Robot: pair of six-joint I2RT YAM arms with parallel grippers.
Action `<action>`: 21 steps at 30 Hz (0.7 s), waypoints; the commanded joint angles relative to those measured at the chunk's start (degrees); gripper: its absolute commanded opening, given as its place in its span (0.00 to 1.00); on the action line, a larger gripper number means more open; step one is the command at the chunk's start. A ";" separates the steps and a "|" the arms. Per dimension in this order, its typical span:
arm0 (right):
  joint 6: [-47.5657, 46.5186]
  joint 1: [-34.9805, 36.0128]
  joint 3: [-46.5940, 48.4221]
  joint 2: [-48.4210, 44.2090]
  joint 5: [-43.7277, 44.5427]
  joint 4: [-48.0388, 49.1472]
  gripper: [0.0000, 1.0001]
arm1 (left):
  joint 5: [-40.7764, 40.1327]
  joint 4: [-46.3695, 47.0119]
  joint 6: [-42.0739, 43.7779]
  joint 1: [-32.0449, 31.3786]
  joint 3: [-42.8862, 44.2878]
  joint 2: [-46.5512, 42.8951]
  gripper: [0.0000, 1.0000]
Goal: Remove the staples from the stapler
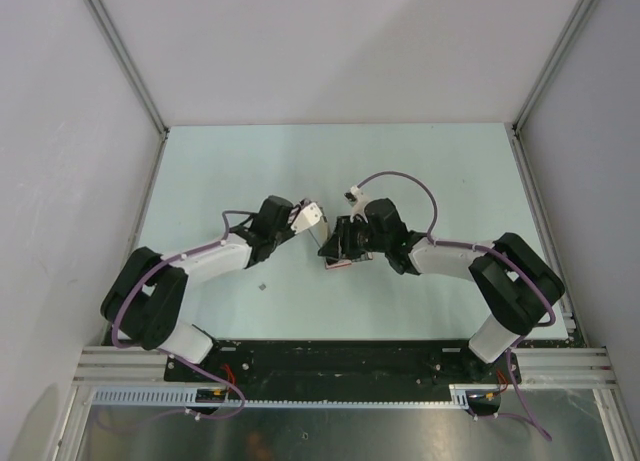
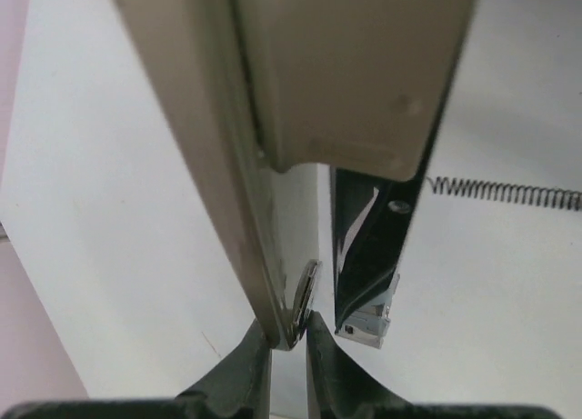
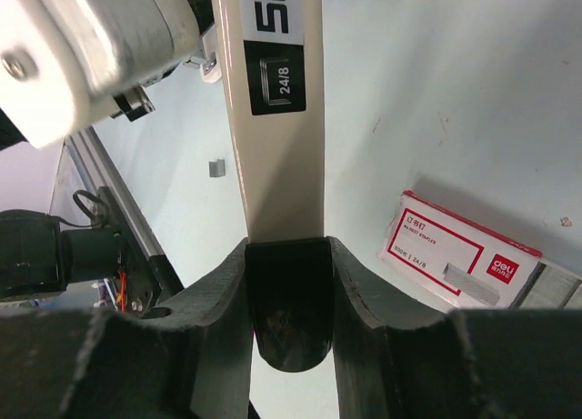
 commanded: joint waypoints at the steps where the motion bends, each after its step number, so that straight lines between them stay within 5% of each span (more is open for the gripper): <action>1: -0.38 -1.72 -0.03 -2.72 1.44 3.43 0.00 | -7.57 4.30 7.48 -1.87 -3.69 -1.78 0.00; 21: -4.74 -5.45 -0.10 -3.77 -3.29 -1.23 0.00 | -13.23 15.51 17.50 -5.19 -12.11 -2.55 0.00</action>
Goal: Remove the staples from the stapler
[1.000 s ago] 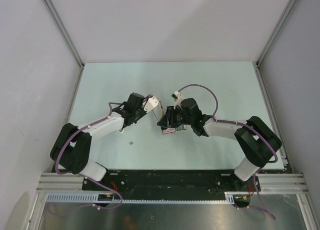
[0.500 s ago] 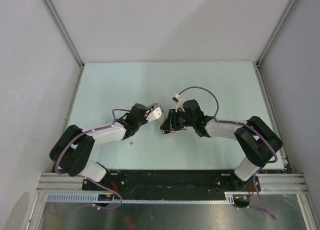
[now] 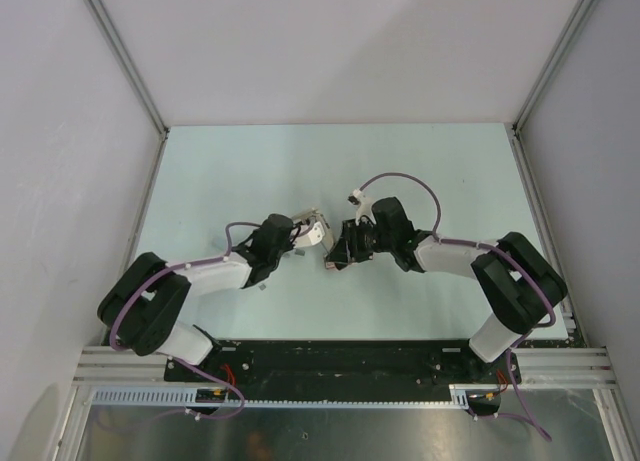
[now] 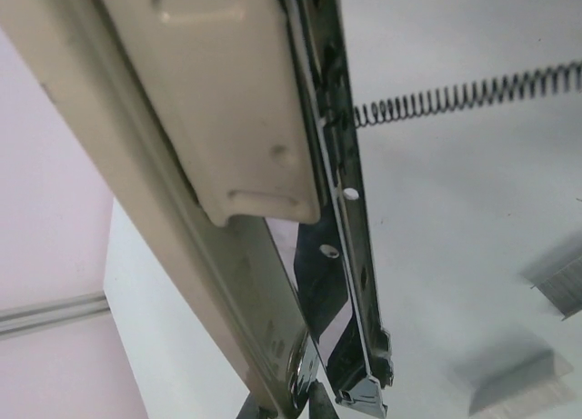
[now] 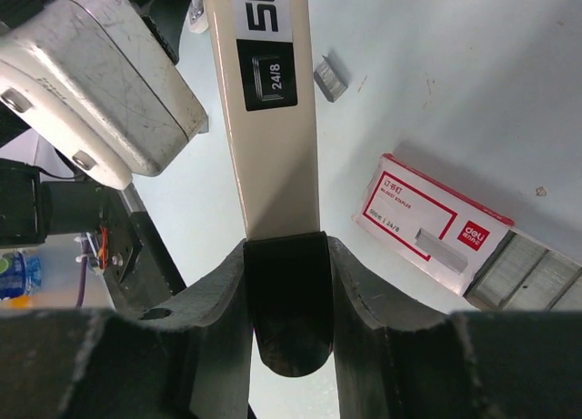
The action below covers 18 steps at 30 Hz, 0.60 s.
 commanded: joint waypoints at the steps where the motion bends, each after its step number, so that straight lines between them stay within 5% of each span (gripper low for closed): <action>1: 1.44 -2.08 1.03 -3.52 3.79 2.14 0.00 | -4.96 -0.05 4.41 -1.07 -1.59 -0.87 0.00; 9: 7.14 -1.47 1.14 -2.93 5.11 10.45 0.00 | -0.33 -11.37 -5.65 -4.01 4.73 -3.84 0.04; 18: 12.26 -0.18 5.66 -3.08 11.15 17.01 0.00 | 26.07 -35.44 -25.12 -4.26 20.08 -9.44 0.40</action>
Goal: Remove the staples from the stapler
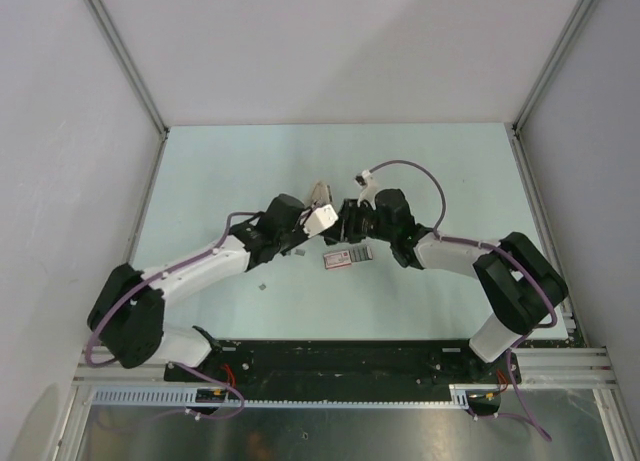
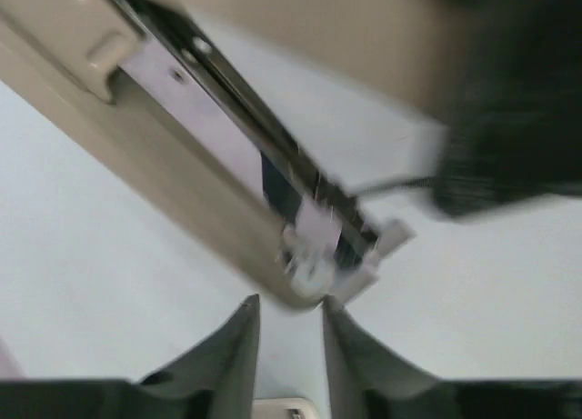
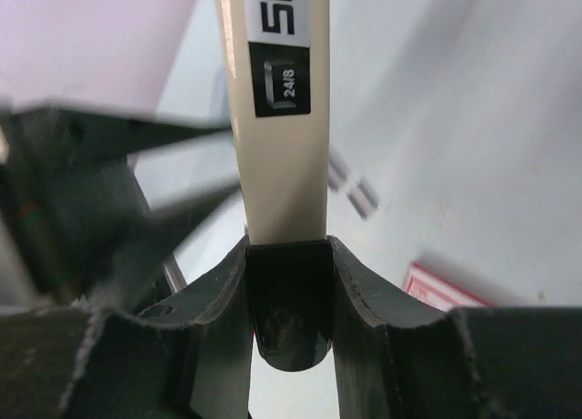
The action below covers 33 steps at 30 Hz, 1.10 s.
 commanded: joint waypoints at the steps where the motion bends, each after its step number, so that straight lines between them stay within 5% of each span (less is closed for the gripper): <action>1: 3.69 -0.02 5.70 -2.84 7.53 5.93 0.00 | 16.90 -11.26 -8.85 -1.34 5.62 -6.49 0.45; 10: -6.08 -0.15 16.72 -0.22 15.42 -12.75 0.00 | 20.74 -16.01 -12.85 3.48 8.84 -12.33 0.75; 14: -11.06 0.14 23.49 3.86 19.93 -22.92 0.00 | 24.15 -16.56 -15.34 11.93 11.32 -14.41 0.84; 22: -18.07 3.75 36.82 15.52 31.22 -37.71 0.00 | 42.80 -16.75 -17.05 35.68 8.06 -19.04 0.86; 33: -20.55 6.93 53.00 29.93 36.80 -45.23 0.00 | 45.11 -19.80 -10.74 37.99 2.90 -28.39 0.99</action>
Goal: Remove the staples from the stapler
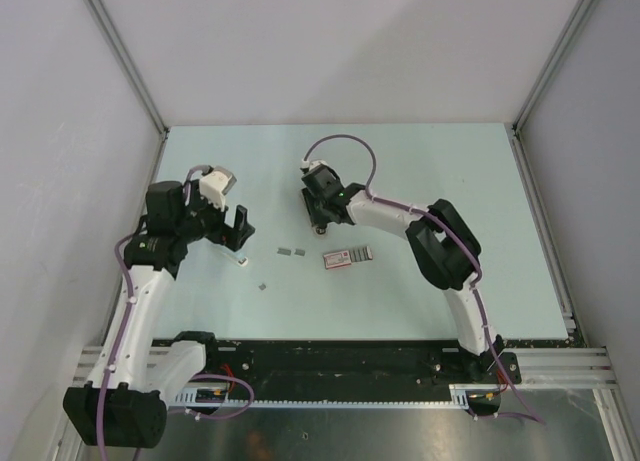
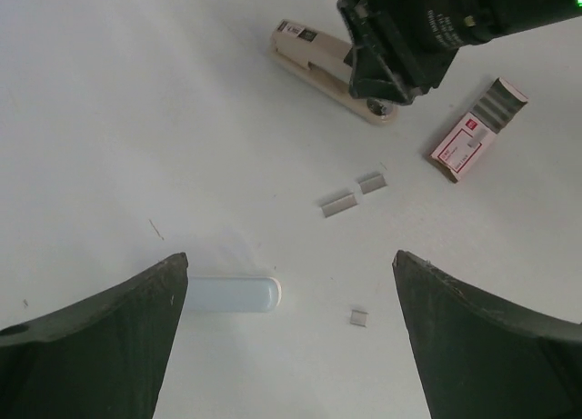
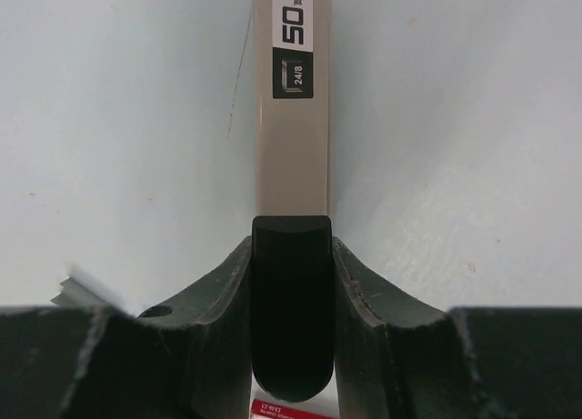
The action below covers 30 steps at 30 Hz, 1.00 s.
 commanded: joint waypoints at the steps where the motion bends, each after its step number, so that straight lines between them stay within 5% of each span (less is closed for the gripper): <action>1: -0.93 -0.23 6.49 1.26 2.59 0.50 0.00 | 3.07 -2.43 3.59 0.27 -0.61 -1.80 0.99; 3: -0.72 -0.31 7.08 2.26 2.18 0.58 0.03 | 3.39 -4.29 5.52 -0.16 -0.46 -1.32 1.00; 9: 0.60 -1.49 4.66 0.34 0.95 2.34 0.46 | -2.19 -7.52 8.49 -7.93 -0.86 0.87 1.00; 13: 2.22 -3.23 -2.75 -5.97 -0.39 6.41 0.61 | -6.27 -7.47 8.82 -13.52 -1.51 1.94 0.99; 30: 6.75 -6.16 -26.10 -20.40 0.56 13.73 0.61 | -9.99 -7.51 8.29 -18.73 -1.66 4.50 0.99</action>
